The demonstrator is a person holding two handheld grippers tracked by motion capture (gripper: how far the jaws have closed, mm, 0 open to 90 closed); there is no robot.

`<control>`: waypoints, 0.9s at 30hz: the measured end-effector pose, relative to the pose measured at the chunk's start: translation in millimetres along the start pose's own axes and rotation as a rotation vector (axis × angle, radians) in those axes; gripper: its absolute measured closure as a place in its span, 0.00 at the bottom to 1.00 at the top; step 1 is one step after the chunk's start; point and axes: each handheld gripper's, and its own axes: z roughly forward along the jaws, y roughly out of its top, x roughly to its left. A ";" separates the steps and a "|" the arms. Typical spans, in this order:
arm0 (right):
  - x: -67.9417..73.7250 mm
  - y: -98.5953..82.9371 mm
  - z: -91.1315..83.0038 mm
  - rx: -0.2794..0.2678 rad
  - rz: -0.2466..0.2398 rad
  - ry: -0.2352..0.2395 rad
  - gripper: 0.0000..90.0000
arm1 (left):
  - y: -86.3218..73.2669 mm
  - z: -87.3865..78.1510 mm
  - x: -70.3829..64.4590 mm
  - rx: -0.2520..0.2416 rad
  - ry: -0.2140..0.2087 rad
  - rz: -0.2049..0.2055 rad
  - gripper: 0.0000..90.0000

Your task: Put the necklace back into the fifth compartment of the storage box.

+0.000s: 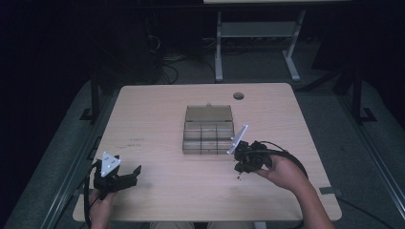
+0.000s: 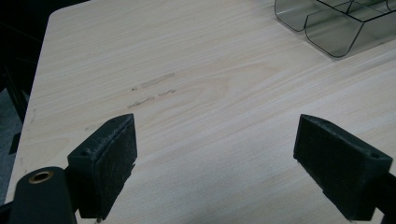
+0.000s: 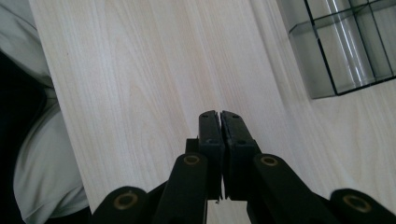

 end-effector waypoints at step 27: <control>-18.2 37.5 -12.0 -0.022 -0.009 0.022 0.97 | -0.6 0.1 1.8 -0.008 -0.001 -0.010 0.14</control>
